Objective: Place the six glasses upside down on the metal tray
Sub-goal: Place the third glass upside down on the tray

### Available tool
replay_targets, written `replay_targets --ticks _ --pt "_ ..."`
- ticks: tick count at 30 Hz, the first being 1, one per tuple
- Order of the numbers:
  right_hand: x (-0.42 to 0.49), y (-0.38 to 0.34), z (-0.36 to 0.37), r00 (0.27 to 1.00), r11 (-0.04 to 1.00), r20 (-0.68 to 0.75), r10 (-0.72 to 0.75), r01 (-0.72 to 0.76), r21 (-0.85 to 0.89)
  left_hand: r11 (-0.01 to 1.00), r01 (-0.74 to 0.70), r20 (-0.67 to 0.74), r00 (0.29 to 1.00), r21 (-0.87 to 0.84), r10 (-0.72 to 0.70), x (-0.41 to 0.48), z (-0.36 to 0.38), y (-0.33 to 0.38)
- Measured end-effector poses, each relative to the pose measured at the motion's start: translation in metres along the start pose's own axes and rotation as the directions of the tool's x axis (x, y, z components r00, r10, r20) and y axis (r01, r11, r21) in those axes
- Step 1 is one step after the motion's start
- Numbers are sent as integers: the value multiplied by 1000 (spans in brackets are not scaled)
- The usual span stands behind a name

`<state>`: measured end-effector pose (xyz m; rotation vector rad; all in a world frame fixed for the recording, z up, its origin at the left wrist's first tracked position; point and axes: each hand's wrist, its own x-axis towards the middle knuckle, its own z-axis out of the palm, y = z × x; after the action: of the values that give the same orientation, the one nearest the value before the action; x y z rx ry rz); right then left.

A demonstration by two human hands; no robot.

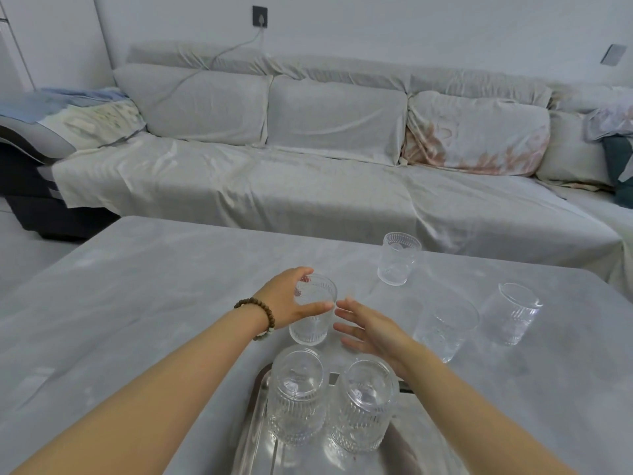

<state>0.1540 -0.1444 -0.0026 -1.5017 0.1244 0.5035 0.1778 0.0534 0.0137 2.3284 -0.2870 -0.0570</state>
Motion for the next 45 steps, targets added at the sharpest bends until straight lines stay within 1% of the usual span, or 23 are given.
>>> replay_targets --ticks 4,7,11,14,16,19,21,23,25,27,29,31,34,37,39,41,43,45 --pt "-2 -1 2 1000 1000 12 0 1 -12 1000 10 36 999 22 -10 -3 0 2" --pt "-2 -2 4 1000 1000 20 8 -8 -5 999 14 11 1000 38 -14 -2 3 2" --pt "-7 -1 2 1000 1000 3 4 -4 -1 996 42 -68 997 -73 -47 -5 -1 5" --pt "-17 -6 -2 998 999 -51 -46 46 -10 967 15 -186 980 -254 -64 -13 -10 21" --pt "-25 -16 -5 994 995 -59 -88 90 33 927 -28 -249 966 -375 -71 -17 -19 38" --pt "-44 -32 -5 990 977 -8 -143 143 159 826 -74 -250 965 -558 -82 -27 -27 68" --pt "-61 -41 -4 981 940 19 -194 181 289 764 -95 -231 970 -638 -73 -38 -28 89" --pt "-75 -47 -4 974 892 12 -228 204 403 698 -88 -195 978 -711 -75 -46 -24 103" --pt "-92 -51 -10 965 863 -25 -260 244 443 626 -61 -137 988 -777 -74 -55 -19 116" --pt "-108 -51 -18 954 854 -65 -294 293 430 599 -38 -88 995 -800 -55 -63 -12 125" --pt "-125 -51 -27 940 860 -108 -324 340 379 626 -31 -52 999 -779 -15 -68 -3 131" --pt "-142 -51 -38 923 868 -162 -349 383 315 696 -37 -17 999 -717 36 -72 7 134" --pt "-164 -50 -54 886 880 -253 -388 438 184 855 -93 17 993 -511 118 -79 20 127" --pt "-182 -44 -66 864 900 -307 -399 434 51 963 -95 84 989 -252 120 -89 31 106" --pt "-189 -38 -73 859 910 -325 -394 416 -5 994 -83 150 984 -76 94 -96 38 93" --pt "-192 -30 -78 864 922 -338 -373 387 -30 993 -96 178 981 73 81 -100 43 84" --pt "-191 -22 -82 868 937 -360 -342 345 -58 977 -118 196 977 179 82 -101 45 81" --pt "-187 -15 -86 857 940 -387 -340 308 -143 958 -143 220 972 247 88 -101 44 80"
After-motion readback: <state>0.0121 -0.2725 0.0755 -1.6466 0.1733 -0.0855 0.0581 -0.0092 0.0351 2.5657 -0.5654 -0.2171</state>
